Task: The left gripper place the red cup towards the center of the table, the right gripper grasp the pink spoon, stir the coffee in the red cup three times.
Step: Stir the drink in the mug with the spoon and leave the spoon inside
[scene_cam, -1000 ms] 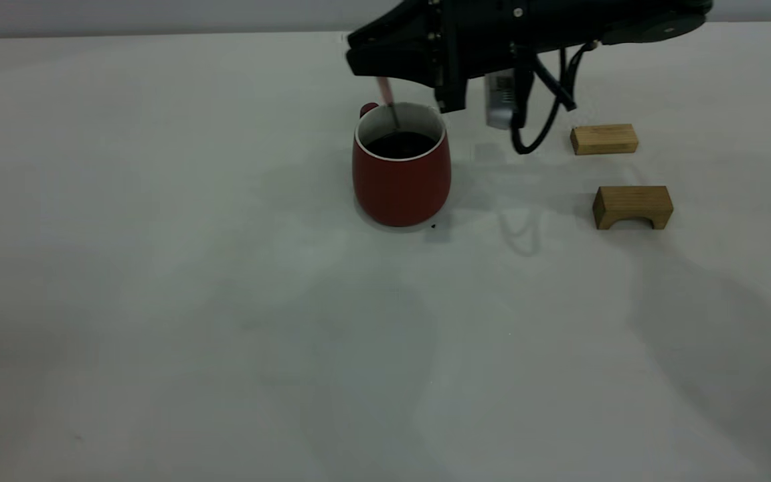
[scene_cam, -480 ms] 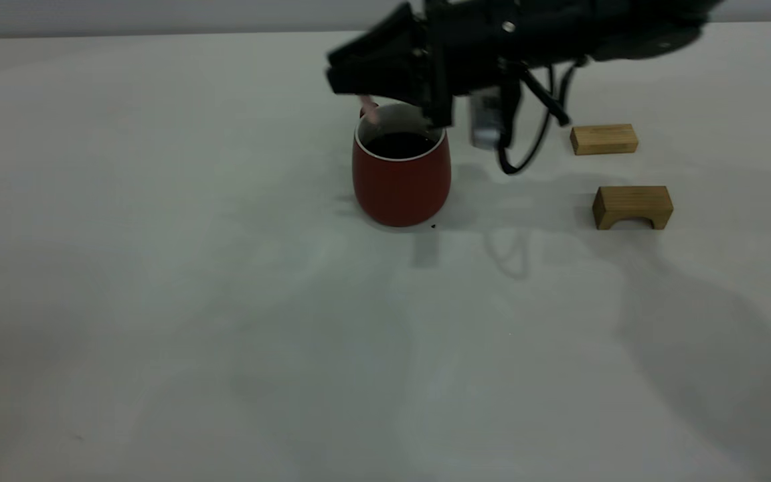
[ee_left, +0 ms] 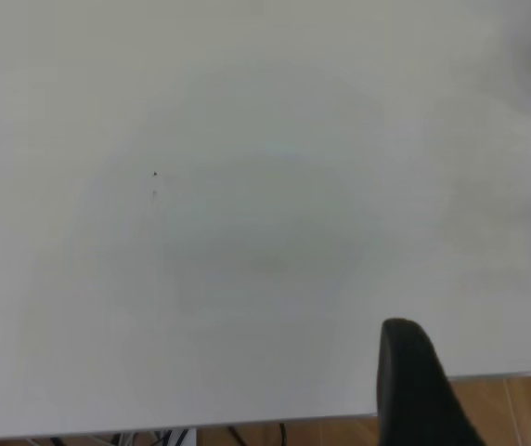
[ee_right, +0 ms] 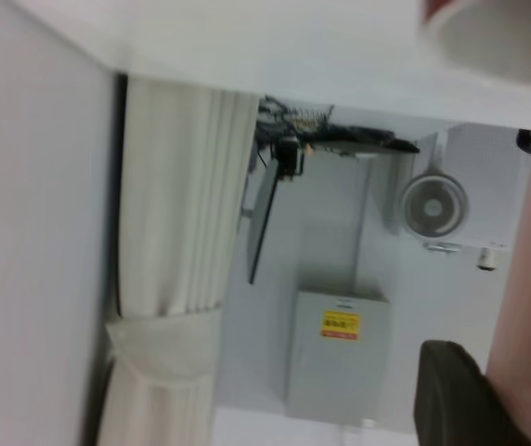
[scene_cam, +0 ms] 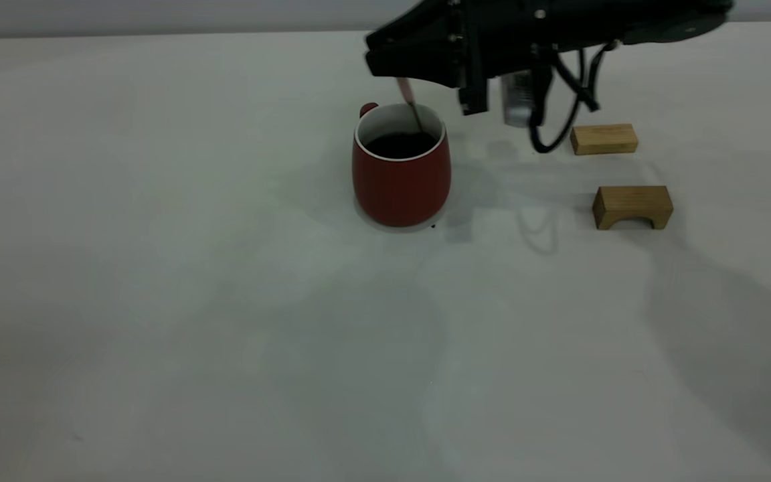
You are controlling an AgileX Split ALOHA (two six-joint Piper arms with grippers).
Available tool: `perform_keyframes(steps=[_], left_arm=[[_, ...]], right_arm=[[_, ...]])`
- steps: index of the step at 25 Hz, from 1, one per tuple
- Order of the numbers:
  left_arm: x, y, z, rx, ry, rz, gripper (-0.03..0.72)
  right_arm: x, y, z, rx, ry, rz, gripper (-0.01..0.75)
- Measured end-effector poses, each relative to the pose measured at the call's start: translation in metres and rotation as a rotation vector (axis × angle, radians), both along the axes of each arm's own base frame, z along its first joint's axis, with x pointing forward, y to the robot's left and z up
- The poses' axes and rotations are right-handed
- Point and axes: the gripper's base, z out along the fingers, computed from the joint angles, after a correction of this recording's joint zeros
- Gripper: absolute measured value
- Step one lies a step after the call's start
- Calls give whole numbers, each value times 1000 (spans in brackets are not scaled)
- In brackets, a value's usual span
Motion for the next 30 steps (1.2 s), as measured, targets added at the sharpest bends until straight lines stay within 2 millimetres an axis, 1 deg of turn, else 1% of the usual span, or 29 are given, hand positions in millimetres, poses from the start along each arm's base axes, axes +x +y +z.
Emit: perform_keyframes(steps=[2,4,8,11,14,17,22,24,28,30], left_arm=[[0,0,0,0,0,0,425],[0,0,0,0,0,0,425],[0,0,0,0,0,0,425],[0,0,0,0,0,0,425],[0,0,0,0,0,0,425],[0,0,0,0,0,0,425],[0,0,0,0,0,1,425],[0,0,0,0,0,1,425],[0,0,0,0,0,1,425],[0,0,0,0,0,1,425]], right_arm=[[-8,-4,1,-5,37,-8,134],[-14,-3,3,2,59,-3,134],[-19,16,6,41,70,8,134],[-15,34,7,68,39,42,134],[-7,40,1,72,16,49,134],[-2,35,-4,57,16,24,134],[8,6,-3,62,9,1,134],[10,-2,-3,53,3,4,134],[7,-4,0,41,-1,29,134],[3,-4,-2,26,7,47,150]])
